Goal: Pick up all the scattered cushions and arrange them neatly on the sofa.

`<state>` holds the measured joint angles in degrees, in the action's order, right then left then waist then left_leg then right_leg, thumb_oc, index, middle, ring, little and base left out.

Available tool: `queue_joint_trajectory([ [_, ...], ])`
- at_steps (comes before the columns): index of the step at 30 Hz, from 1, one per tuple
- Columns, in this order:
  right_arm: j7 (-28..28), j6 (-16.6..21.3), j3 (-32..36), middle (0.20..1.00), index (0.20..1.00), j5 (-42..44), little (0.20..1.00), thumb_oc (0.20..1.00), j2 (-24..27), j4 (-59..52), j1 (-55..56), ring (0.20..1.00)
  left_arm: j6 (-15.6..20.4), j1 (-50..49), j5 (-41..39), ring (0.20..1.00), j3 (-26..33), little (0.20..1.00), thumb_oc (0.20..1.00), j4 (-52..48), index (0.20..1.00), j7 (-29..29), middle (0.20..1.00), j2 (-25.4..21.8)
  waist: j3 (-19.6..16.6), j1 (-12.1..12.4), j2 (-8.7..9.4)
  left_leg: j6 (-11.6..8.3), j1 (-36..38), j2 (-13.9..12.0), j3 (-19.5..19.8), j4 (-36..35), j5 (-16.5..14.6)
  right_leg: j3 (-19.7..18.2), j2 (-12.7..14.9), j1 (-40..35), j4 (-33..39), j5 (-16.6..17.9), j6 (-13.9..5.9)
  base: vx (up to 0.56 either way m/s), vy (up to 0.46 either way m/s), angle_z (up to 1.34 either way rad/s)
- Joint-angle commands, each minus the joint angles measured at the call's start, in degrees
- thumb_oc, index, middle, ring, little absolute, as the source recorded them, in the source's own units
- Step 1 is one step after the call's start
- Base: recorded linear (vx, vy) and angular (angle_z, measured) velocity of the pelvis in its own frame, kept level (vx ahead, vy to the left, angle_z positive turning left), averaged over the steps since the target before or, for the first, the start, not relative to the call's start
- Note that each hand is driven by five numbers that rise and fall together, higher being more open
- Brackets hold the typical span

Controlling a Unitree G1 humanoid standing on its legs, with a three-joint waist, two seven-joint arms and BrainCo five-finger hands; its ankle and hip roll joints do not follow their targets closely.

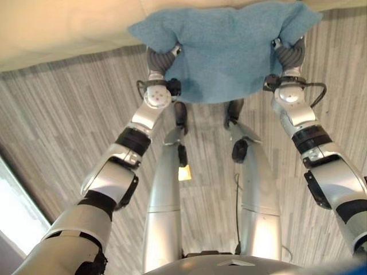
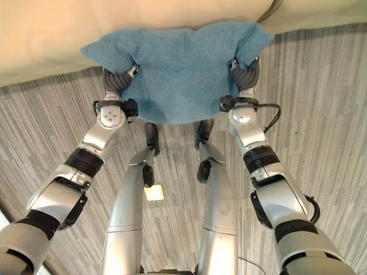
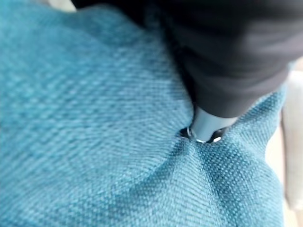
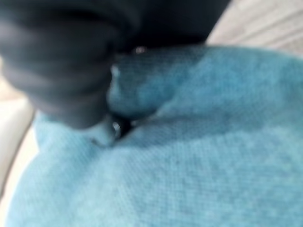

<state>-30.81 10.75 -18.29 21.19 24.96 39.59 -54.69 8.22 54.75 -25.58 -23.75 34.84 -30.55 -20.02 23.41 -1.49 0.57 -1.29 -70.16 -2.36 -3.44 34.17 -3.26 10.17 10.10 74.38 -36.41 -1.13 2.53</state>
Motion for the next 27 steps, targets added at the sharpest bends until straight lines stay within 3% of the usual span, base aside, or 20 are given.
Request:
queue_joint_trajectory([
  [1, 3.3, 5.9, -1.7, 0.2, 0.2, -3.5, 0.2, 0.2, -5.4, -8.2, 2.0, 0.2, 7.4, -1.8, 2.5, 0.2, 1.0, 0.2, 0.2, -7.5, 0.2, 3.8, 0.2, 5.6, -7.5, -1.9, -1.92, -1.5, 5.9, -0.7, 1.7, -8.9, 0.0, -3.5, -2.5, -7.7, 3.9, -3.5, -7.71, -0.04, -0.007, 0.06],
  [8, 4.2, 6.4, 1.4, 0.2, 0.2, -3.5, 0.2, 0.2, -6.6, -12.5, 10.8, 0.2, 7.7, -9.1, 2.1, 0.2, 1.7, 0.2, 0.2, -11.4, 0.2, 5.7, 0.2, 5.3, -9.4, -2.4, -1.36, -2.21, 18.1, -0.2, 1.5, -16.4, 1.0, -3.0, -1.8, -18.2, 11.5, -1.6, -8.23, -0.02, 0.009, 0.01],
  [9, 4.2, 6.3, 2.1, 0.2, 0.2, -4.0, 0.2, 0.2, -6.4, -13.3, 12.3, 0.2, 7.7, -10.4, 1.9, 0.2, 1.9, 0.2, 0.2, -11.8, 0.2, 6.3, 0.2, 5.1, -9.8, -2.6, -1.12, -2.0, 19.3, 0.1, 1.1, -17.6, 2.9, -2.6, -1.6, -19.4, 13.0, 0.3, -7.9, -0.09, 0.014, 0.0],
  [10, 4.4, 5.8, 1.8, 0.2, 0.2, -4.5, 0.2, 0.2, -6.4, -13.7, 13.3, 0.2, 7.6, -11.8, 2.1, 0.2, 1.6, 0.2, 0.2, -12.3, 0.2, 6.7, 0.2, 4.9, -9.9, -2.7, -0.95, -1.89, 21.0, 0.2, 1.0, -18.1, 3.0, -2.5, -1.5, -21.1, 13.9, 0.7, -7.88, -0.06, 0.005, -0.04],
  [17, 7.2, 2.7, 3.0, 0.2, 0.2, -10.3, 0.2, 0.2, -7.1, -19.4, 27.2, 0.2, 5.9, -25.9, 3.1, 0.2, 1.5, 0.2, 0.2, -17.2, 0.2, 11.7, 0.2, 4.7, -11.9, -3.5, 0.12, -1.41, 40.3, 1.1, -1.2, -24.0, 2.2, -3.2, -2.1, -39.4, 21.8, 1.5, -8.38, 0.07, 0.012, -0.12],
  [27, 9.7, -0.1, 7.1, 0.2, 0.2, -14.2, 0.2, 0.2, -6.0, -21.3, 39.4, 0.2, 3.7, -36.8, 4.5, 0.2, 1.9, 0.2, 0.2, -19.6, 0.2, 15.2, 0.2, 4.4, -14.5, -5.4, -0.03, -0.28, 56.9, 1.3, -5.3, -27.9, 0.2, -6.0, -3.0, -55.3, 27.8, 2.4, -9.93, 0.09, 0.061, -0.28],
])
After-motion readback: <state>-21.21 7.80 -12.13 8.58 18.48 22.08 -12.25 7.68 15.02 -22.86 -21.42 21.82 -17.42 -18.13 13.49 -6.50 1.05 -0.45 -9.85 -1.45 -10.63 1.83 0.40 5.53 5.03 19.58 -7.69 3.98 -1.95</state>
